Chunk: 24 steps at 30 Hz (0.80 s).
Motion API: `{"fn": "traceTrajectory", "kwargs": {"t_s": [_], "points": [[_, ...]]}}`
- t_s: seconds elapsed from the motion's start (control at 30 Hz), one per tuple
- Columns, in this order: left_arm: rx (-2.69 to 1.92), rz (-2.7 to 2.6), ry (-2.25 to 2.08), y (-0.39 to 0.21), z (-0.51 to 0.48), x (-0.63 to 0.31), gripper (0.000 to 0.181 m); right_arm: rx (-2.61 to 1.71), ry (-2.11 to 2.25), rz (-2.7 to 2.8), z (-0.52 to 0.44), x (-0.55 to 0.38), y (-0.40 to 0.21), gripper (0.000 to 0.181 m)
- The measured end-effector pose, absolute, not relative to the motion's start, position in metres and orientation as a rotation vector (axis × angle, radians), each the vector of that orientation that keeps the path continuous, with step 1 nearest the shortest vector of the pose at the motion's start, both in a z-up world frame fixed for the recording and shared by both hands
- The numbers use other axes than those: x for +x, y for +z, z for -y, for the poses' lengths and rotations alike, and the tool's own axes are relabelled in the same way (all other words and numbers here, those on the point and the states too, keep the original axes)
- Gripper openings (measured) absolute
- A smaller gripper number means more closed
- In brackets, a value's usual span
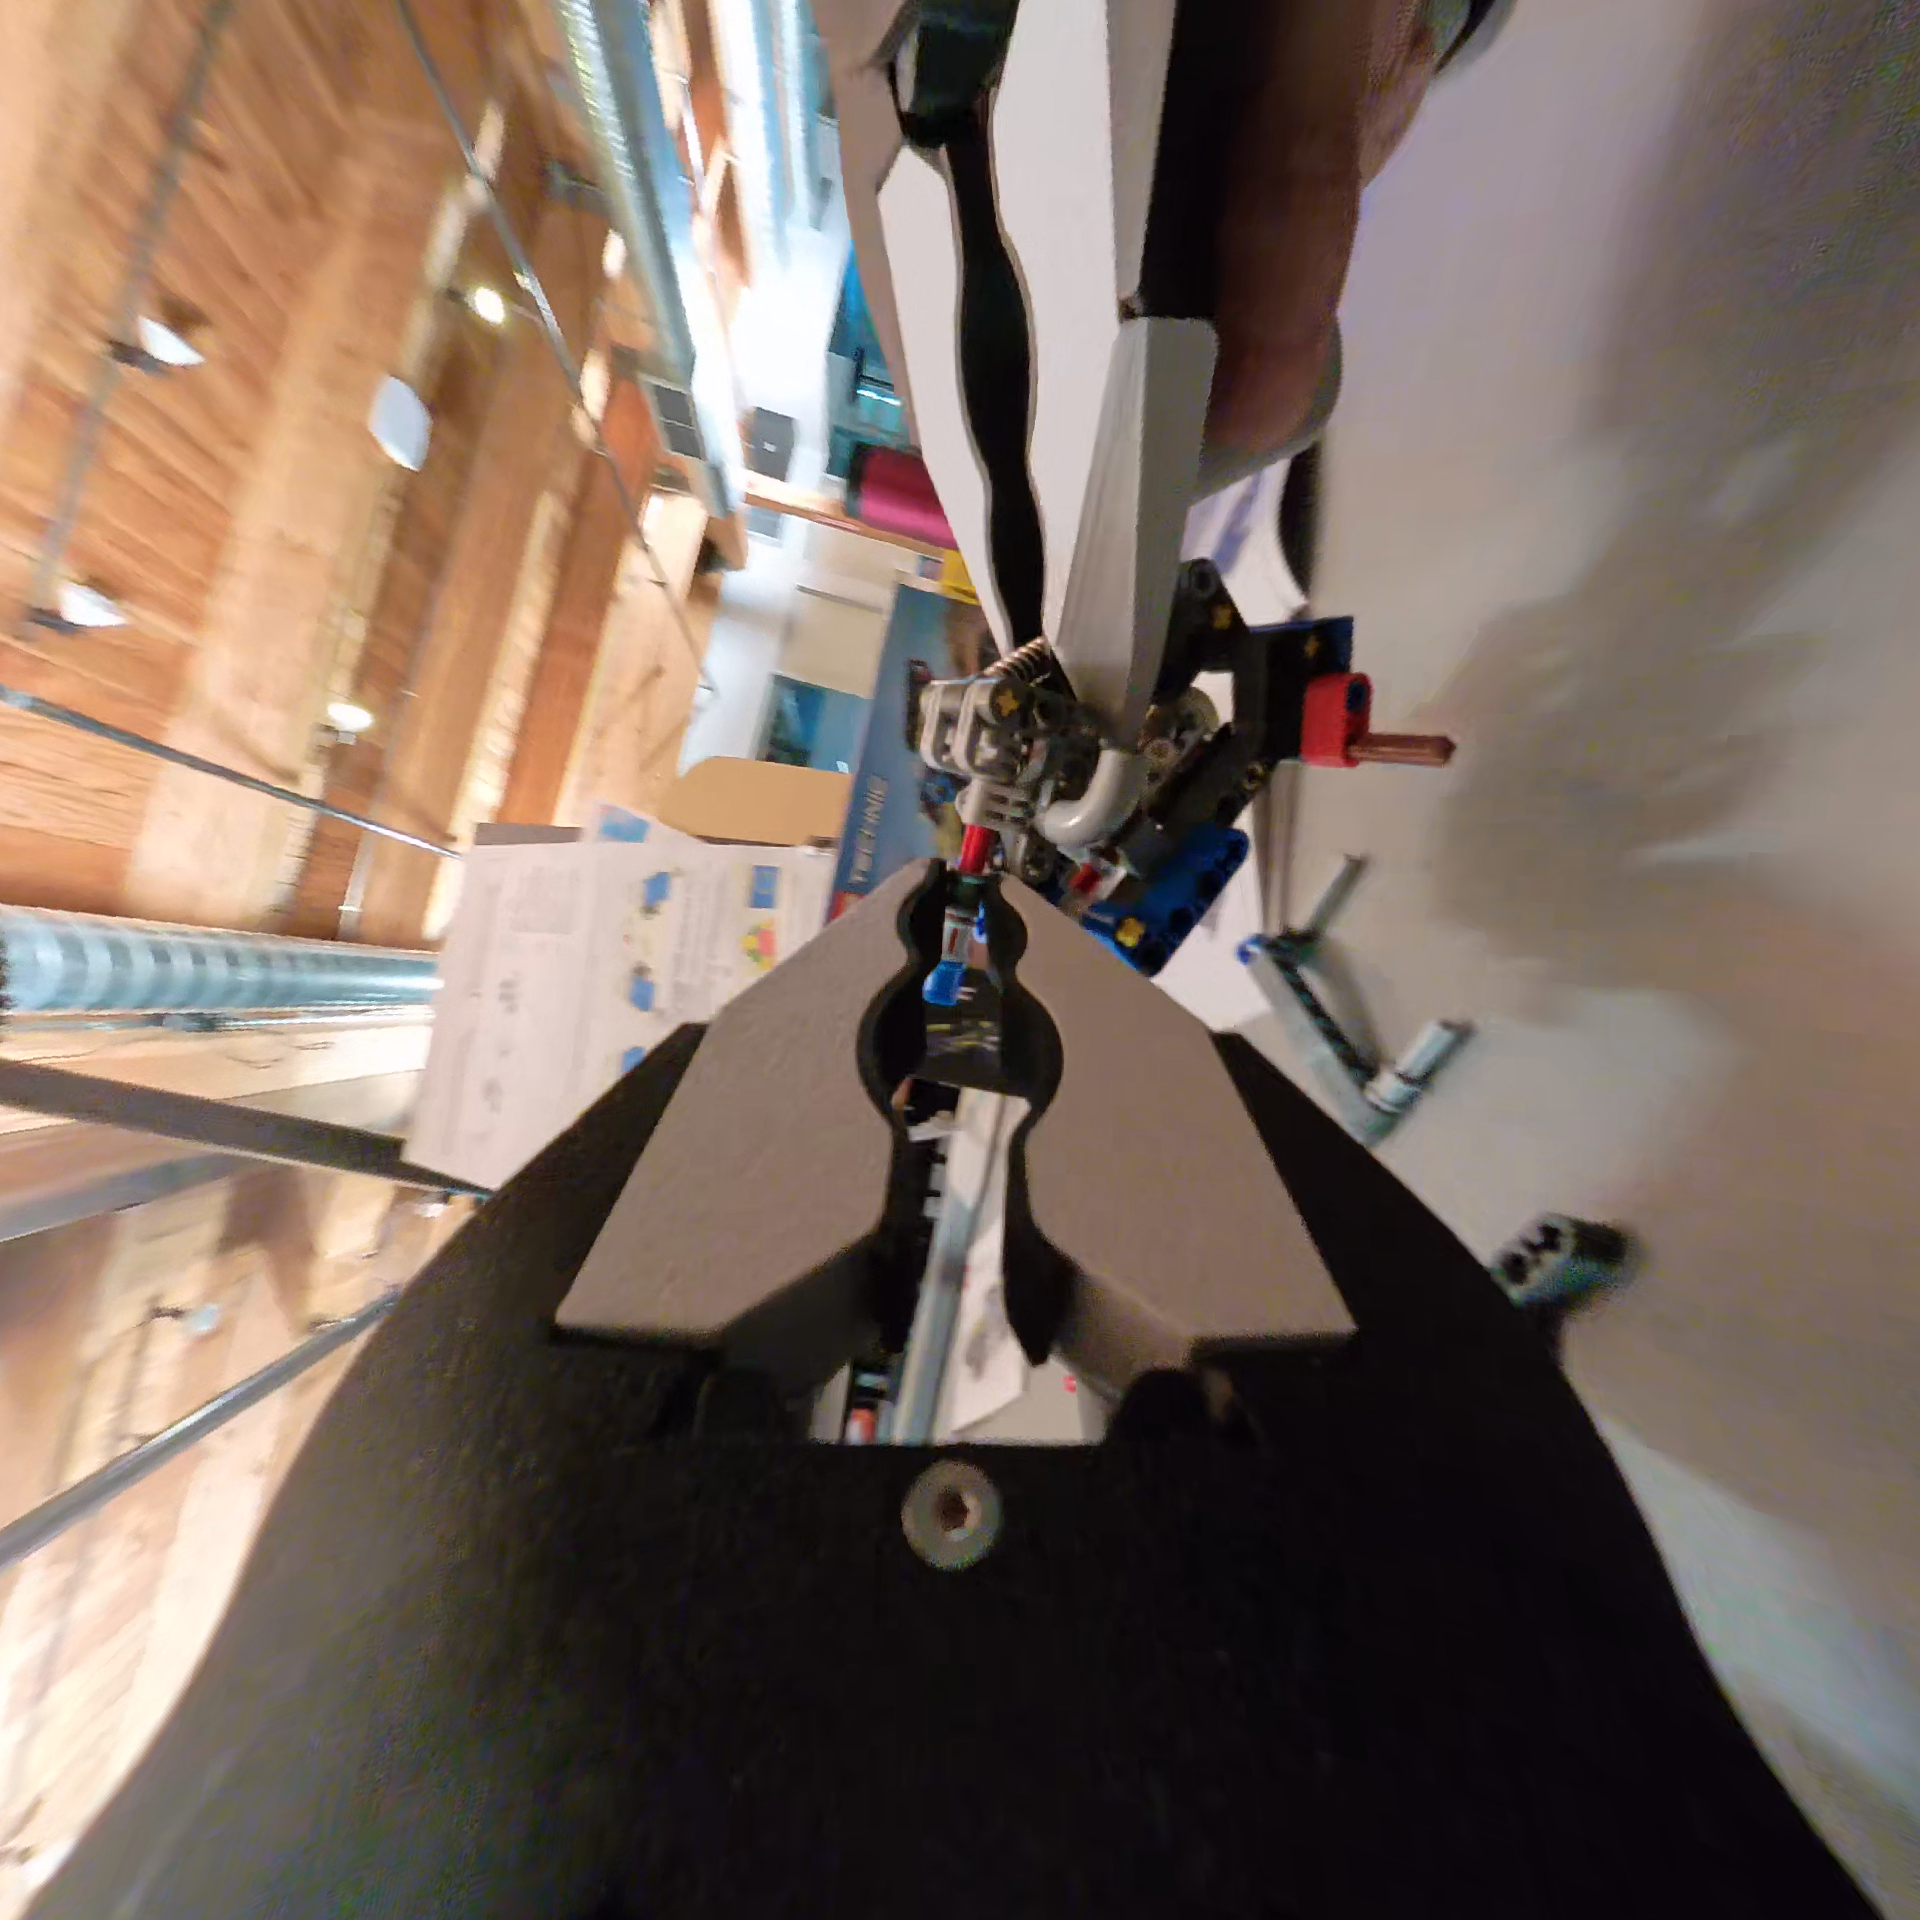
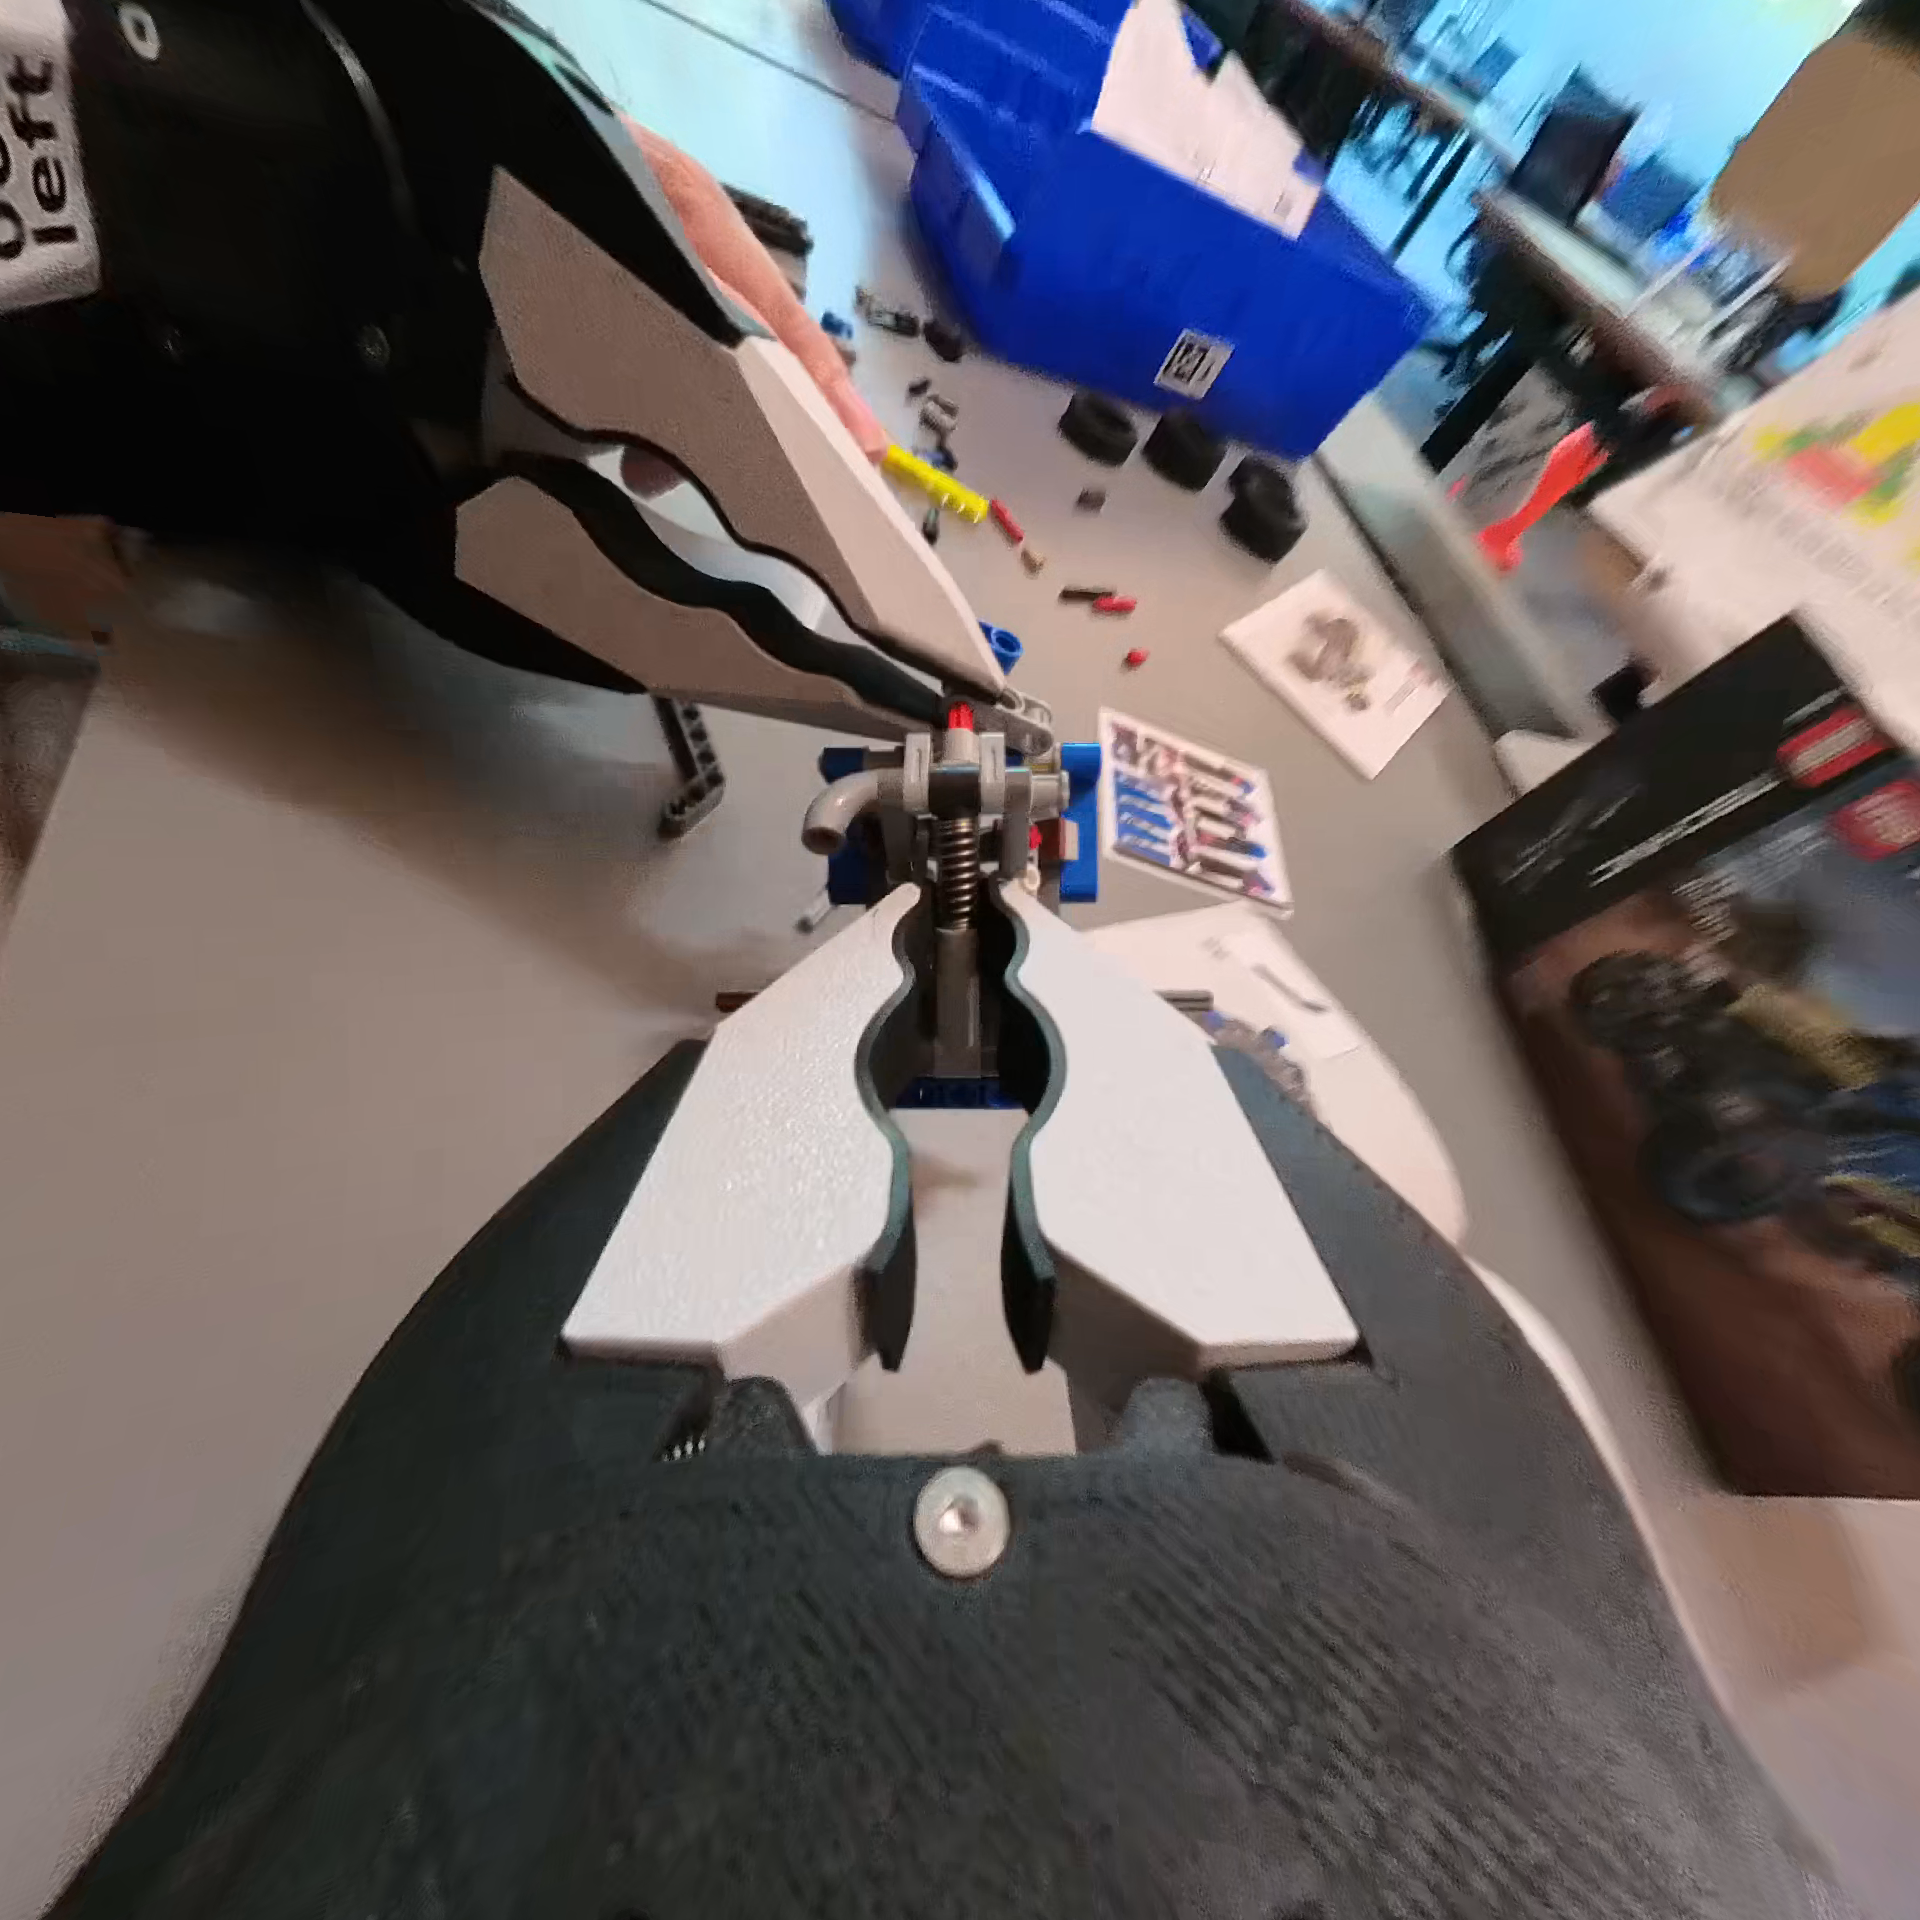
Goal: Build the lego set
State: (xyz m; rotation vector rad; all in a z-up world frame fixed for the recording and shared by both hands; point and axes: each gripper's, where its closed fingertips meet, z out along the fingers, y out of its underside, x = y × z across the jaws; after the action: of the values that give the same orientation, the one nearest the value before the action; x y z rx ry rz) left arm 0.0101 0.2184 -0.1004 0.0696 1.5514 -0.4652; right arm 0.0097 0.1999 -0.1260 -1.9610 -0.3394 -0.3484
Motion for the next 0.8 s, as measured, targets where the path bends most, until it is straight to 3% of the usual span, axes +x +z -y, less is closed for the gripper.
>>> {"fn": "traceTrajectory", "kwargs": {"t_s": [0.53,0.8], "points": [[0.212,-1.218,-0.221,-0.018,-0.227,-0.028,0.004,-1.748,-1.092,0.575,-0.212,-0.015,-0.047,0.007],[0.217,-1.128,-0.233,0.005,-0.223,-0.043,0.004,-1.658,-1.260,0.561,-0.209,-0.024,-0.021,0.007]]}}
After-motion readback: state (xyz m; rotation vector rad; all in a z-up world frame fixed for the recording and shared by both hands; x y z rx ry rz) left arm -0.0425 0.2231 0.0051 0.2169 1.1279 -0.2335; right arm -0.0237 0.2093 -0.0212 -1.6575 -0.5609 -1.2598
